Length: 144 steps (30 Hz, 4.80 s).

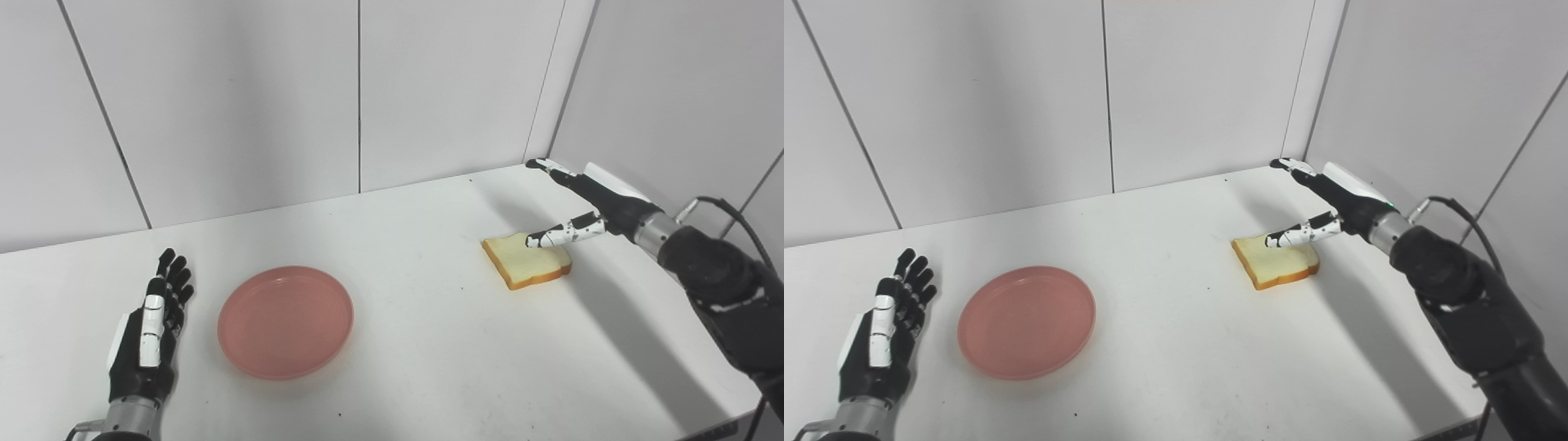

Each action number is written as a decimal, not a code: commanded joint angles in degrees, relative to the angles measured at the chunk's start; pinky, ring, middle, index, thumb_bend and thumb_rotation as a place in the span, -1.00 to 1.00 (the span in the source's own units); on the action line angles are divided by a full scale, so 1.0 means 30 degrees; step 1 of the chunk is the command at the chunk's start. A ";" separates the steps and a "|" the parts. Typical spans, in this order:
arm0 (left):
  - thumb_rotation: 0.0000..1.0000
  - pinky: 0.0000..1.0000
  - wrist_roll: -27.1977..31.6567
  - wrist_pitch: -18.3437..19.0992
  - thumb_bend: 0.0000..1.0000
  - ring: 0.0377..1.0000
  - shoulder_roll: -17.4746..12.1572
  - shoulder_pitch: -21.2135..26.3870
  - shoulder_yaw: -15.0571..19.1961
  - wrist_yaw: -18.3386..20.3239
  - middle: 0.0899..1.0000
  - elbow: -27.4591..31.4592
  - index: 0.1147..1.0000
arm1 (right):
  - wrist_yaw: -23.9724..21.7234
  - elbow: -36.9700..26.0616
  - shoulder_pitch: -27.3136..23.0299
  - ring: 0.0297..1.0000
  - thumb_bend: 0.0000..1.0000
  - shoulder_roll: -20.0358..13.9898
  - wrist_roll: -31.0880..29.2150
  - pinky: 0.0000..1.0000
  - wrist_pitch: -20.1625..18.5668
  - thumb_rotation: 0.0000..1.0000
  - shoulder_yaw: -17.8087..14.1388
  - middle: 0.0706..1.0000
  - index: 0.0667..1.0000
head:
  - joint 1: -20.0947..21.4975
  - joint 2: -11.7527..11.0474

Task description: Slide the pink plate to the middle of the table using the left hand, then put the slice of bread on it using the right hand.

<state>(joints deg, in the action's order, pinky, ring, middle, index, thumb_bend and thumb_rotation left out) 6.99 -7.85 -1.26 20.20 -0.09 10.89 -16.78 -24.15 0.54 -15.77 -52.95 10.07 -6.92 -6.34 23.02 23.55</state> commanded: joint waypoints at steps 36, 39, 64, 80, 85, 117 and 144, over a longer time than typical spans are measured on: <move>1.00 1.00 0.0389 0.1235 0.43 1.00 -0.0294 0.0007 -0.0153 0.0285 1.00 0.1897 0.96 | -0.5234 0.3201 -0.6781 1.00 1.00 -0.1336 1.0594 1.00 -0.1098 -0.64 0.8436 1.00 1.00 | 0.0720 0.0484; 1.00 1.00 0.0442 0.1365 0.42 1.00 -0.0304 -0.0007 -0.0136 0.0302 1.00 0.1993 0.96 | -0.5351 0.3236 -0.6794 1.00 1.00 -0.1354 1.1001 1.00 -0.1103 -0.66 0.8526 1.00 1.00 | 0.0782 0.0507; 1.00 1.00 0.0418 0.1546 0.43 1.00 -0.0198 -0.0045 -0.0214 0.0236 1.00 0.2189 0.96 | -0.5025 0.4797 -0.6345 0.97 1.00 -0.0175 1.0557 0.87 -0.0690 -0.71 0.8035 0.98 0.96 | 0.0638 0.0578; 1.00 1.00 0.0444 0.1405 0.41 1.00 -0.0212 -0.0069 -0.0240 0.0328 1.00 0.2134 0.96 | -0.1977 0.5283 -0.5796 -0.12 0.07 0.0158 0.7679 -0.21 0.1220 -1.00 0.6033 -0.13 -0.05 | 0.0592 0.0634; 1.00 1.00 0.0440 0.1553 0.42 1.00 -0.0197 -0.0089 -0.0291 0.0313 1.00 0.2287 0.97 | -0.2399 0.4836 -0.5989 -0.04 0.05 -0.0107 0.8048 -0.14 0.0616 -1.00 0.6211 -0.06 -0.12 | 0.0527 0.0643; 1.00 1.00 -0.0658 0.1098 0.37 1.00 0.0738 -0.0482 -0.1159 -0.0461 1.00 0.2457 0.96 | -0.2101 0.0792 -0.8018 -0.11 0.06 0.4169 0.5601 -0.21 0.2834 -1.00 0.6273 -0.09 -0.10 | -0.6194 0.1115; 1.00 1.00 -0.2594 -0.0292 0.36 1.00 0.2657 0.0883 -0.1799 -0.2632 1.00 -0.0548 0.94 | -0.2228 0.4114 -1.0681 -0.16 0.06 0.6848 0.4694 -0.25 0.7187 -1.00 0.7467 -0.13 -0.08 | -1.3344 0.1071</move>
<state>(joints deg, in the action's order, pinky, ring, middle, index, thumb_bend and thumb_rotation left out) -0.02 -5.91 5.75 20.28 -5.09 3.42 -18.98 -31.12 13.95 -43.86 -32.33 24.52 13.23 16.37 -16.52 26.81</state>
